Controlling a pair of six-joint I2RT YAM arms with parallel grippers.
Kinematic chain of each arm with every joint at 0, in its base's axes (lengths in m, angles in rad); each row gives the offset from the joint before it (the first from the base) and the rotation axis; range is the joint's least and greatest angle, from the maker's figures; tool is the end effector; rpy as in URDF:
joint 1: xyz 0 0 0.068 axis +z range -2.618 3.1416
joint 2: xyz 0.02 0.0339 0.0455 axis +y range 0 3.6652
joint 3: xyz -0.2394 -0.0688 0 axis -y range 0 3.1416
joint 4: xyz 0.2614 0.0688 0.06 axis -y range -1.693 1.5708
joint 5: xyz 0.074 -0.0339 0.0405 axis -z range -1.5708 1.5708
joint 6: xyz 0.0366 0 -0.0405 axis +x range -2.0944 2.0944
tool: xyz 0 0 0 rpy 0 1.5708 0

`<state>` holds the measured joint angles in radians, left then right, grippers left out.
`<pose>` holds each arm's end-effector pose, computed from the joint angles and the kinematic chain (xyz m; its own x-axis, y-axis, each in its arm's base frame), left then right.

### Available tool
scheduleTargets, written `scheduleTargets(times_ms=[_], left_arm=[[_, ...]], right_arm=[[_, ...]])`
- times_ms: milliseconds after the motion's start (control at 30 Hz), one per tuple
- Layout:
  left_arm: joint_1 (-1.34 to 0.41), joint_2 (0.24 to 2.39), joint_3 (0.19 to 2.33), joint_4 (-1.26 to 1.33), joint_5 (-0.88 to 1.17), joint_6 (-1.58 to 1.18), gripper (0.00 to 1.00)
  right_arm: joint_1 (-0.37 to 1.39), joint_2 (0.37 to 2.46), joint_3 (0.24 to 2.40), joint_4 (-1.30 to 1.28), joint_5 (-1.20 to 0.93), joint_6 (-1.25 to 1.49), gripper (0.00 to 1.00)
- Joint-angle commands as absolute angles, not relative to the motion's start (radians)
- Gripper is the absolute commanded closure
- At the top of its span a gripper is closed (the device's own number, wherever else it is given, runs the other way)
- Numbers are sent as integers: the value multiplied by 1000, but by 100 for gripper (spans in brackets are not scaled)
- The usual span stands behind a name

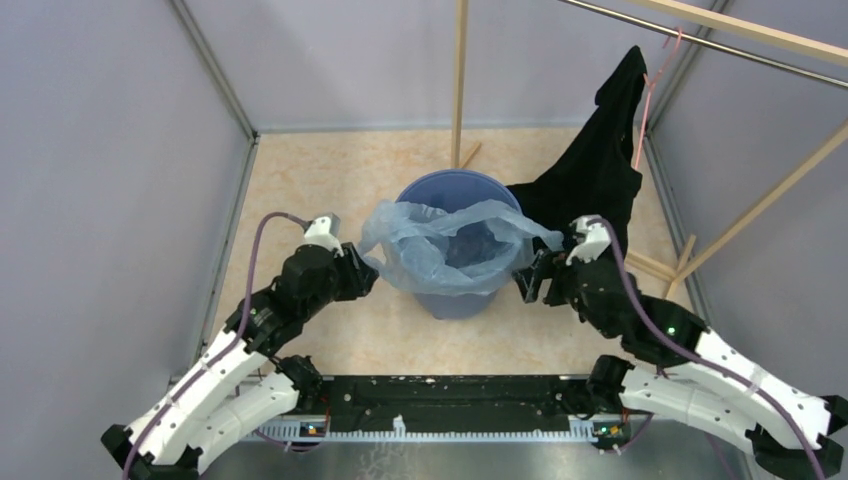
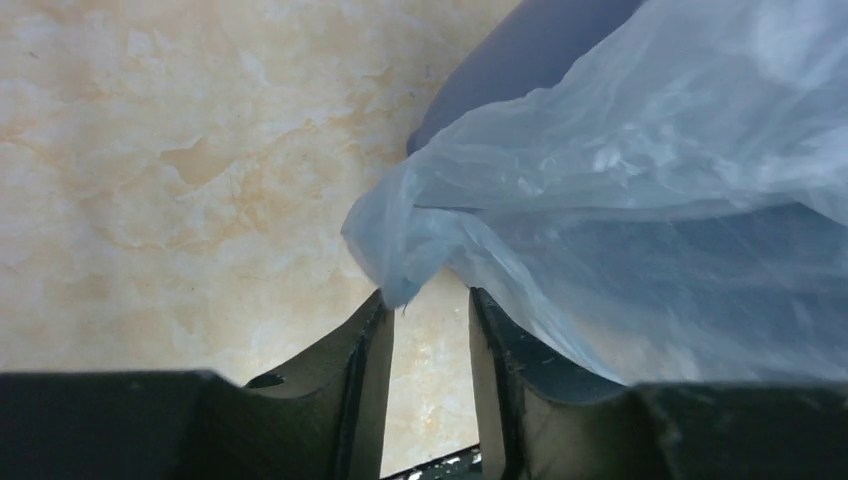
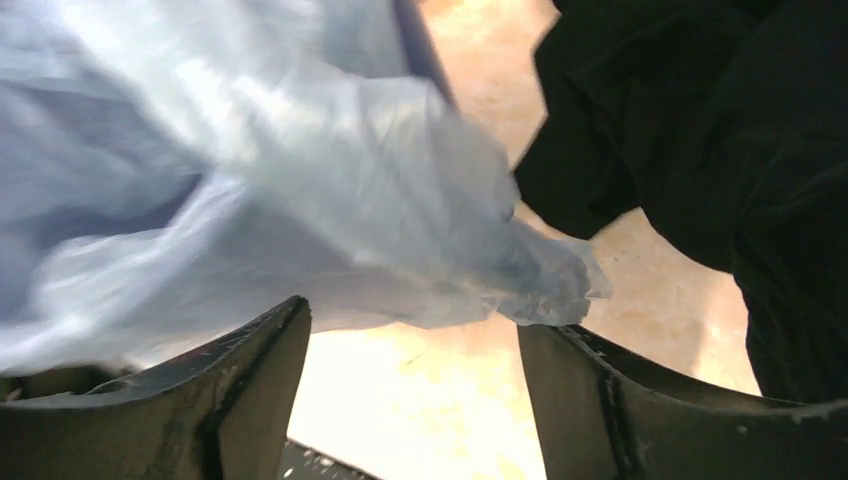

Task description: Put the trash bags into the trash bin

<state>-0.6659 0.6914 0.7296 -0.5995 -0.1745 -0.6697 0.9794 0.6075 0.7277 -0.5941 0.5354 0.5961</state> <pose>0.1515 -0.1109 0.2775 -0.6341 -0.2793 -0.7211 0.1265 0.8825 -0.4531 0.1101 0.1304 0.2929 -0.4693 0.1673 -0.8670 -0.2386 0.9214 0.3069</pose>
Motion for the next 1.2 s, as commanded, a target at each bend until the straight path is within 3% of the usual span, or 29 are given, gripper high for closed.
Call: scheduleTargets(times_ms=[0,133,267,500,700,967,1167], left_arm=[[-664,614,822,-729,-149,-629,51],[-664,522,914,-840,-123,-572,23],[-664,478,1058,-910,-135,-491,2],[-665,694,1198,-894,-81,-298,1],[-664,755,1116,-741,-77,-245,1],[-664,766,1047,-651,-175,-269,4],[-664,784,1045,-625,-181,-243,9]], right_arm=[[970,562,917,-748,324,559,21],[969,607,1084,-849,225,468,16],[970,695,1236,-931,267,347,12],[970,935,1519,-1076,486,150,12],[970,958,1598,-1193,642,141,10],[970,897,1655,-1253,667,81,5],[970,956,1660,-1085,553,-86,1]])
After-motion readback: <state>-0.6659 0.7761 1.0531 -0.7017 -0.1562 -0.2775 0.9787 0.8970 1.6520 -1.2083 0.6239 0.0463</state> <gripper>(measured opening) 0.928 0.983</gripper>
